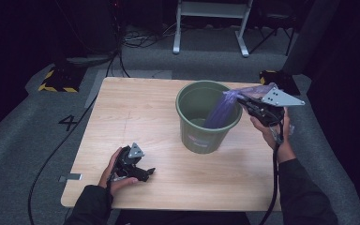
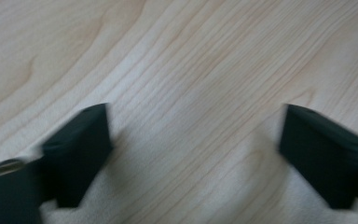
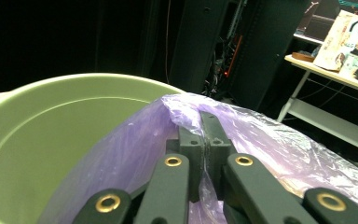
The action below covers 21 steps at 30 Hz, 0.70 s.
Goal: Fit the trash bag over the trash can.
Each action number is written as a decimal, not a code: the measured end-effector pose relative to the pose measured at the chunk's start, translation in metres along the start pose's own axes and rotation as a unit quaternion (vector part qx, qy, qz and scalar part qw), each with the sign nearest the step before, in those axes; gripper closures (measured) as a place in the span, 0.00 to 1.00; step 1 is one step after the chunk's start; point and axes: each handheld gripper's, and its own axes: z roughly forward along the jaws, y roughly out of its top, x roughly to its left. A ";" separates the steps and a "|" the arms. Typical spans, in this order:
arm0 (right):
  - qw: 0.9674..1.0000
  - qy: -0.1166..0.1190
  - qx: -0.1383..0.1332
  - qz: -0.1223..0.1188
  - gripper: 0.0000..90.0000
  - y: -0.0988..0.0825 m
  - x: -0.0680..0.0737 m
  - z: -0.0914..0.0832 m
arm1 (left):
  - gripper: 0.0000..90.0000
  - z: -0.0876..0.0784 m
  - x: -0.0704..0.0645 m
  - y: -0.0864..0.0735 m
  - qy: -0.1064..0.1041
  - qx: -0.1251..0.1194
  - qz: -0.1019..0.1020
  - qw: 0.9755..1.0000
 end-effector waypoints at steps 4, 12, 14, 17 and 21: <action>1.000 0.006 0.001 -0.002 0.99 0.001 0.004 -0.003 | 0.12 -0.004 -0.001 0.006 0.002 -0.018 -0.003 1.000; 1.000 0.019 0.015 -0.010 0.97 -0.003 0.015 -0.010 | 0.16 -0.020 -0.008 0.025 -0.003 -0.074 0.007 0.997; 1.000 0.023 0.018 -0.010 0.96 -0.005 0.017 -0.011 | 0.20 -0.022 -0.009 0.029 -0.005 -0.084 0.010 0.996; 0.999 0.027 0.022 -0.011 0.95 -0.007 0.019 -0.012 | 0.18 -0.023 -0.011 0.033 -0.005 -0.090 0.012 0.996; 0.999 0.036 0.027 -0.012 0.93 -0.008 0.023 -0.014 | 0.18 -0.031 -0.014 0.042 -0.004 -0.111 0.020 0.994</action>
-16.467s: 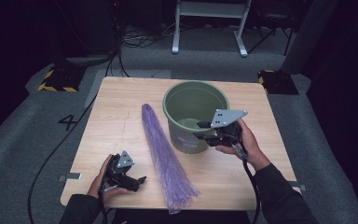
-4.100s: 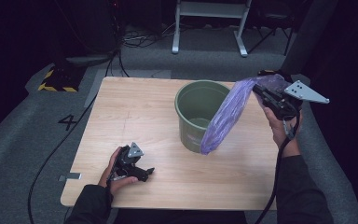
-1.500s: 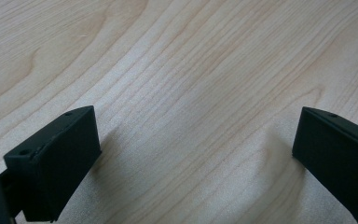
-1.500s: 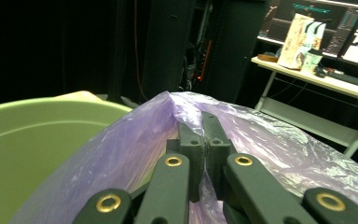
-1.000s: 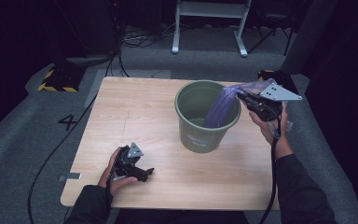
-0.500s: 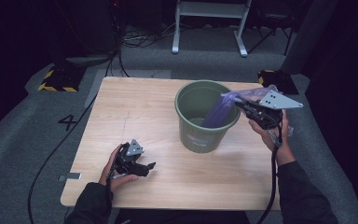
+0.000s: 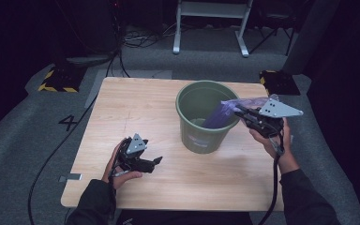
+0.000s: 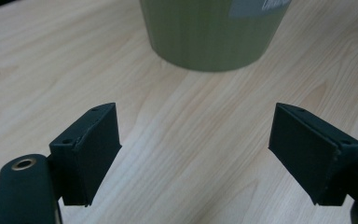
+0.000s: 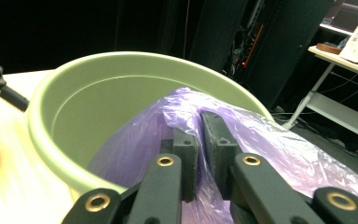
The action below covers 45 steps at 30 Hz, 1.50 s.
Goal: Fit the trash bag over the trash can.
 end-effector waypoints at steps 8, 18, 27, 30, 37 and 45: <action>1.000 0.016 0.014 0.011 0.64 0.000 0.006 -0.004 | 0.18 -0.010 0.000 0.024 0.000 -0.038 0.008 0.999; 0.999 0.047 0.007 0.006 0.36 0.005 0.021 -0.013 | 0.18 -0.011 -0.004 0.032 -0.001 -0.047 0.019 0.999; 0.998 0.033 0.029 -0.039 0.30 0.008 0.036 -0.034 | 0.18 -0.009 -0.003 0.029 -0.002 -0.041 0.017 0.999; 0.998 0.028 0.039 -0.046 0.28 0.003 0.036 -0.045 | 0.18 -0.008 -0.003 0.028 -0.002 -0.038 0.018 0.999; 0.999 0.004 0.035 -0.039 0.27 -0.009 0.034 -0.070 | 0.18 -0.006 -0.005 0.026 -0.003 -0.032 0.022 0.999; 0.998 -0.011 0.050 -0.033 0.26 -0.036 0.036 -0.090 | 0.18 -0.007 -0.009 0.025 -0.005 -0.030 0.026 0.999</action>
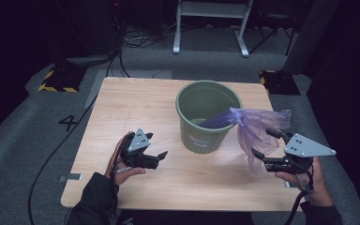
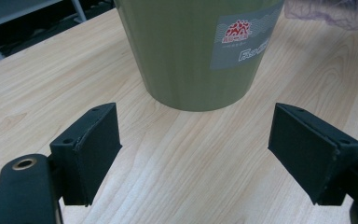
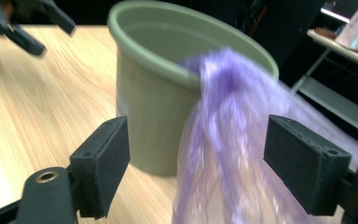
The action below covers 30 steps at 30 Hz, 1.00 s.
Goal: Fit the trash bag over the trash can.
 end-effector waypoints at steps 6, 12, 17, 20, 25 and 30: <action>0.999 -0.001 0.037 0.011 0.62 -0.023 -0.003 0.016 | 0.18 -0.001 -0.007 0.002 -0.005 -0.007 0.002 1.000; 0.999 0.026 0.039 0.009 0.94 -0.028 -0.005 0.023 | 0.18 0.000 -0.016 0.005 -0.011 -0.008 0.011 1.000; 1.000 0.020 0.015 -0.004 0.73 -0.022 -0.002 0.018 | 0.18 0.000 -0.019 0.006 -0.013 -0.007 0.021 1.000; 1.000 -0.023 -0.001 0.006 0.44 -0.020 -0.005 0.006 | 0.18 0.000 -0.017 0.004 -0.008 -0.005 0.018 1.000; 0.995 -0.042 -0.047 0.072 0.23 -0.032 -0.013 -0.017 | 0.18 0.001 -0.014 0.000 -0.001 -0.001 0.016 1.000; 0.995 -0.049 -0.013 0.084 0.24 -0.056 -0.013 -0.017 | 0.18 0.004 -0.016 -0.004 -0.001 0.012 0.023 1.000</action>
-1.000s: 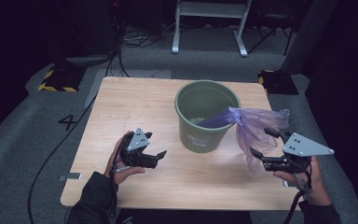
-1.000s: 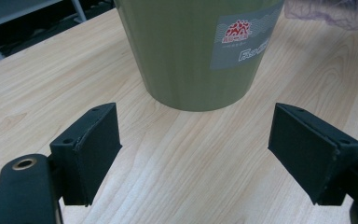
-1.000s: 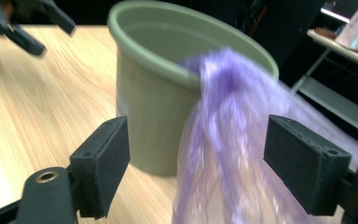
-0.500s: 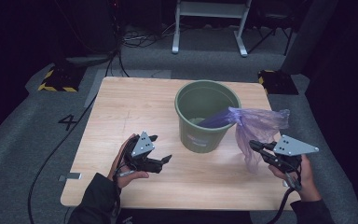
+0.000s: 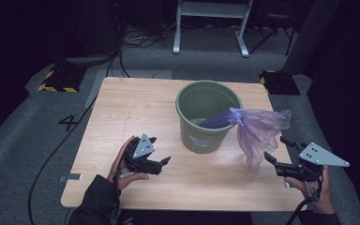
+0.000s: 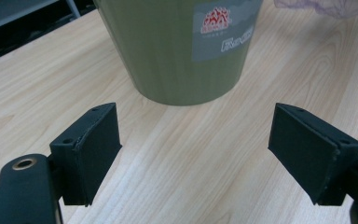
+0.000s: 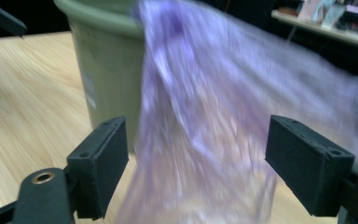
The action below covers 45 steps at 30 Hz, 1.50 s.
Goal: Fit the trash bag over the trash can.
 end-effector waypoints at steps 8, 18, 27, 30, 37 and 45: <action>0.998 -0.002 0.027 0.053 0.20 -0.029 -0.024 0.016 | 0.18 0.008 -0.004 -0.004 -0.005 0.016 0.009 1.000; 0.997 0.053 0.015 0.046 0.97 -0.048 -0.026 0.033 | 0.18 0.009 -0.009 -0.003 -0.013 0.023 0.018 0.999; 0.996 0.081 -0.038 -0.012 0.97 -0.009 0.011 0.016 | 0.18 0.003 -0.025 0.013 -0.028 -0.004 0.022 0.999; 0.994 0.098 -0.047 -0.026 0.97 0.002 0.022 0.018 | 0.18 0.001 -0.032 0.018 -0.031 -0.015 0.027 0.999; 0.990 0.121 -0.046 -0.049 0.95 0.022 0.042 0.028 | 0.17 0.001 -0.048 0.028 -0.044 -0.025 0.043 0.998; 0.990 0.127 -0.039 -0.055 0.95 0.036 0.063 0.044 | 0.18 0.010 -0.079 0.045 -0.085 -0.040 0.070 0.993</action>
